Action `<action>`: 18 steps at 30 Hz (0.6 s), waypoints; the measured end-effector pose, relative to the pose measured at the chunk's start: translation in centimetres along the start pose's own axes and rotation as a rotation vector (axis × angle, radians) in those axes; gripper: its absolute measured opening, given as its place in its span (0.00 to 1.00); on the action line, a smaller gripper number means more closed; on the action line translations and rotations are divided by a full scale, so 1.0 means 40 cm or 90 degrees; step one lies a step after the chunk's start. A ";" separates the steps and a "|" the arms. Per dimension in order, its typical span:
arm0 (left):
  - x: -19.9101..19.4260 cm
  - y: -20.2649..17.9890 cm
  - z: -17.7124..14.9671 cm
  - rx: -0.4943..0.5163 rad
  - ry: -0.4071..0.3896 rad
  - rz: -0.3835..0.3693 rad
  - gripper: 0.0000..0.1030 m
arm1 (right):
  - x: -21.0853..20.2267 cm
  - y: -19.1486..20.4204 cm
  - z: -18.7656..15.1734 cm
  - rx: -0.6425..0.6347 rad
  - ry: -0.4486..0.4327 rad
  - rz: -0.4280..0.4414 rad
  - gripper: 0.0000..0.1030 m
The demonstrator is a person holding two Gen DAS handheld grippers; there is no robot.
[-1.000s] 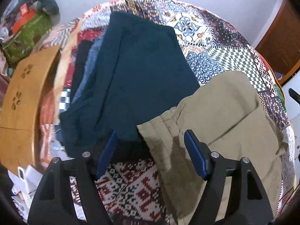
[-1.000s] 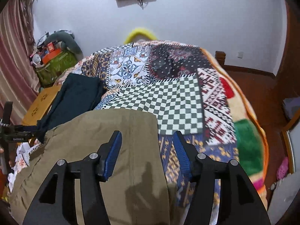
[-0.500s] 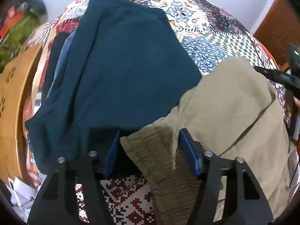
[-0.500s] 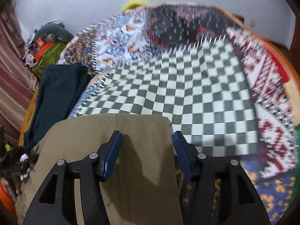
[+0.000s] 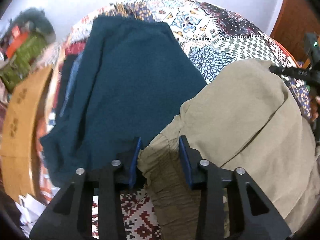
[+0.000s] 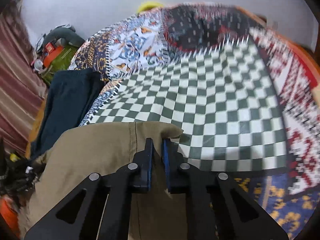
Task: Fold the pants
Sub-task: 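Grasp the elastic waistband with the left gripper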
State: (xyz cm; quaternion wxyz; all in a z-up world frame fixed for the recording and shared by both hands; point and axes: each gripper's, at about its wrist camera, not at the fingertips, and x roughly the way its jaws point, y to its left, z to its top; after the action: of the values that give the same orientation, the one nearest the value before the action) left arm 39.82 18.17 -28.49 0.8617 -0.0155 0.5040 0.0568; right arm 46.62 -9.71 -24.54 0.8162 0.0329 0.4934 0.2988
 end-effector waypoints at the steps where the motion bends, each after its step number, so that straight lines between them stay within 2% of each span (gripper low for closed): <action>1: -0.010 -0.003 0.001 0.004 -0.005 0.004 0.32 | -0.026 0.005 -0.002 -0.006 -0.016 -0.006 0.08; 3: -0.036 -0.005 0.010 0.007 -0.017 0.008 0.28 | -0.079 0.018 -0.001 -0.020 -0.048 -0.017 0.08; 8: -0.164 -0.004 0.073 0.008 -0.082 0.016 0.28 | -0.230 0.069 0.034 -0.067 -0.130 -0.057 0.08; 14: -0.340 -0.024 0.128 0.009 -0.164 -0.009 0.27 | -0.425 0.130 0.087 -0.082 -0.250 -0.081 0.08; 18: -0.402 -0.056 0.104 0.042 -0.177 -0.019 0.22 | -0.497 0.148 0.066 -0.094 -0.267 -0.081 0.08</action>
State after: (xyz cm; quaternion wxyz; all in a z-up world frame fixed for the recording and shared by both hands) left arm 35.88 14.98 -12.50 0.9241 0.0135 0.3808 0.0292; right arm 39.46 -14.56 -5.49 0.9183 0.0034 0.2907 0.2688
